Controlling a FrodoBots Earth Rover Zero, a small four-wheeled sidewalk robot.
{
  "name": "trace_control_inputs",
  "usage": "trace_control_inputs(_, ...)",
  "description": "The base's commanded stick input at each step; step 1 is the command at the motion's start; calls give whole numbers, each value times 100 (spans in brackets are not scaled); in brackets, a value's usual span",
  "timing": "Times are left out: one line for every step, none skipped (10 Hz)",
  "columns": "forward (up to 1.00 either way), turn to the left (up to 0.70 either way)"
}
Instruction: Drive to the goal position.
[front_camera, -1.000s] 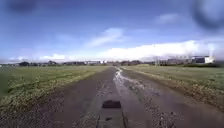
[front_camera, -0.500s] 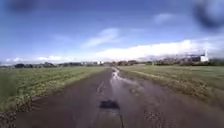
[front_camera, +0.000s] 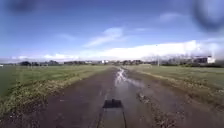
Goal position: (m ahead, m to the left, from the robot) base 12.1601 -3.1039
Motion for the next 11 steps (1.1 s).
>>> trace_control_inputs(70,0)
trace_control_inputs(70,0)
trace_control_inputs(70,0)
trace_control_inputs(70,0)
trace_control_inputs(70,0)
trace_control_inputs(70,0)
trace_control_inputs(70,0)
trace_control_inputs(70,0)
trace_control_inputs(70,0)
trace_control_inputs(70,0)
trace_control_inputs(70,0)
